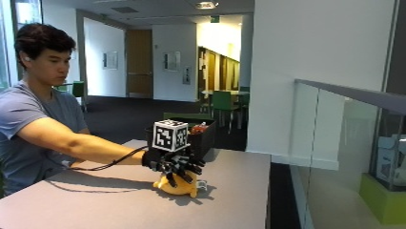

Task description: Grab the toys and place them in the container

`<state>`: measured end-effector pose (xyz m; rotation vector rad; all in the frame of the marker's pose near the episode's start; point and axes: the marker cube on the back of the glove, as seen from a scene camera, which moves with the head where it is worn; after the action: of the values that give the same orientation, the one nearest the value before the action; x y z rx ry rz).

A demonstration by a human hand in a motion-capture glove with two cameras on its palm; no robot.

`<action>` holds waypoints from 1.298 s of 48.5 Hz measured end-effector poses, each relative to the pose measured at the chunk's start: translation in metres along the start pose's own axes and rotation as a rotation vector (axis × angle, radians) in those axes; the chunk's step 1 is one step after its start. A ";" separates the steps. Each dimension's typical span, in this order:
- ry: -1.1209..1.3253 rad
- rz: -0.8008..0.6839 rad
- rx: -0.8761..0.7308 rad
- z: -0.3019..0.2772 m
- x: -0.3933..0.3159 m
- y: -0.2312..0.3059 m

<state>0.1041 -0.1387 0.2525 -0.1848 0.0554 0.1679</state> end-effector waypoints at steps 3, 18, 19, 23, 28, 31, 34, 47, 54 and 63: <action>-0.003 0.010 -0.016 0.017 0.004 0.000; -0.066 0.056 -0.066 0.038 0.009 0.010; -0.068 0.057 -0.056 0.038 0.009 0.010; -0.078 0.064 -0.001 0.035 0.010 0.011; -0.095 0.071 0.051 0.032 0.012 0.011; -0.094 0.076 0.082 0.031 0.012 0.010; -0.083 0.073 0.105 0.028 0.012 0.010; -0.053 0.078 0.068 -0.016 0.018 0.019; -0.046 0.073 0.087 -0.074 0.012 0.029; -0.079 0.069 0.222 -0.161 -0.012 0.050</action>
<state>0.0773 -0.1219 0.0862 0.0456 0.0017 0.2366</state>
